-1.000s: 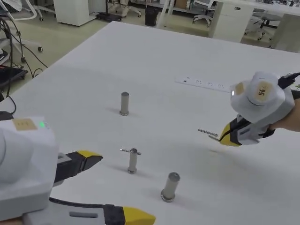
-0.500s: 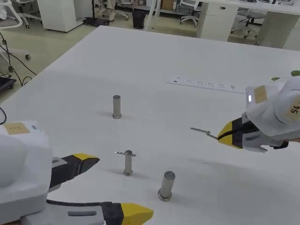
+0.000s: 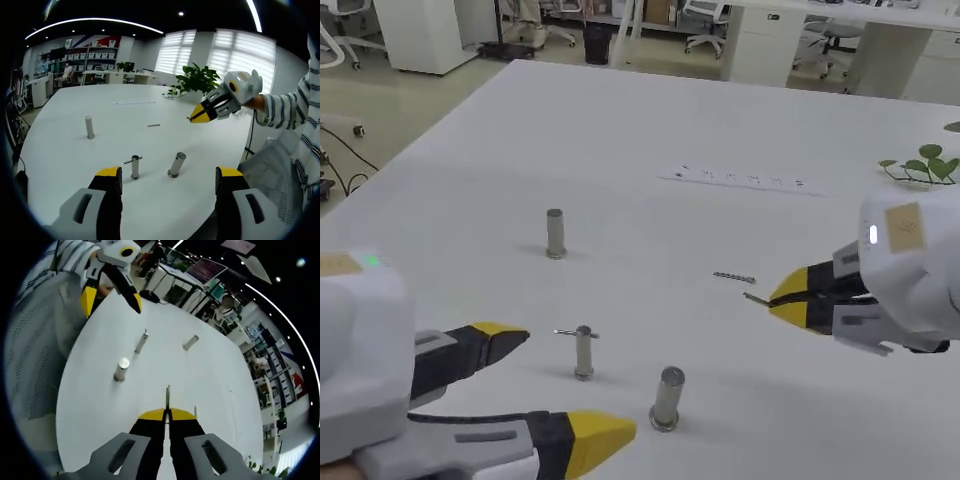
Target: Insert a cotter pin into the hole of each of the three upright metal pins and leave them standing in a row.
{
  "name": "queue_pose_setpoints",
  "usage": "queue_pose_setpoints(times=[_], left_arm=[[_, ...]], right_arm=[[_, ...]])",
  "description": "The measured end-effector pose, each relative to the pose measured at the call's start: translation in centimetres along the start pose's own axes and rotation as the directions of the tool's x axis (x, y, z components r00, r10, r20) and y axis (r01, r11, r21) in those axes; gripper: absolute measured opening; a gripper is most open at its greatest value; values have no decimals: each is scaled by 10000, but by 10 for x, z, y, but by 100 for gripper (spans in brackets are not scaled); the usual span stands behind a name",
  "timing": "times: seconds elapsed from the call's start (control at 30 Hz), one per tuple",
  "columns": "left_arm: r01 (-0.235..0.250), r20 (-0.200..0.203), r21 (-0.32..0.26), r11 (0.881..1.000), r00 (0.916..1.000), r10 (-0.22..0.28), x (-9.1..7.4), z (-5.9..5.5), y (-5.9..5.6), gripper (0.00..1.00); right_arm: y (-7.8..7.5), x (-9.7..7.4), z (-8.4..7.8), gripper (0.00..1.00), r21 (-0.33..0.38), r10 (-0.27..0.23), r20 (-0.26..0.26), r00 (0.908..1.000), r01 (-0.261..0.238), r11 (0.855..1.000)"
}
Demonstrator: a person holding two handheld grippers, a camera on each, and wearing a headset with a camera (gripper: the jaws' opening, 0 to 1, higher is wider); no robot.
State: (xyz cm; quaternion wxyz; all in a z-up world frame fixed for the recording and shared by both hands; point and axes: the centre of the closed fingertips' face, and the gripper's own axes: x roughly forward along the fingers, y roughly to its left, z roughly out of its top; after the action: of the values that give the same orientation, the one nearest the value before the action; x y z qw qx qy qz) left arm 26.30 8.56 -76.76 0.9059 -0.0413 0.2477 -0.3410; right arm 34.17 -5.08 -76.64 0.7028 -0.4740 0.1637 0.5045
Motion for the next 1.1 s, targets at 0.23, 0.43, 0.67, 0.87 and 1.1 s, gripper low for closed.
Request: queue_pose_setpoints(times=[0.23,0.43,0.67,0.87,1.1], left_arm=[[319,71,7,9995,9995,-319,8,8,-4,70],[833,131,-249,9962,9965,-830,17,14,-15,63],[1378,276,-474,9893,9902,-1366,27,23,-29,54],[1782,310,-942,9795,9839,-1760,35,27,-40,47],[2240,215,-1384,9647,9745,-2232,42,28,-54,37]], right_arm=[[12,-5,14,2,-51,-492,85,9988,492,9988],[22,-11,26,2,57,-666,265,9974,665,9978],[28,-15,37,2,-29,-880,444,9951,882,9961],[35,-16,46,2,-72,-1089,621,9921,1095,9940],[49,-16,51,2,-54,-971,748,9925,978,9952]])
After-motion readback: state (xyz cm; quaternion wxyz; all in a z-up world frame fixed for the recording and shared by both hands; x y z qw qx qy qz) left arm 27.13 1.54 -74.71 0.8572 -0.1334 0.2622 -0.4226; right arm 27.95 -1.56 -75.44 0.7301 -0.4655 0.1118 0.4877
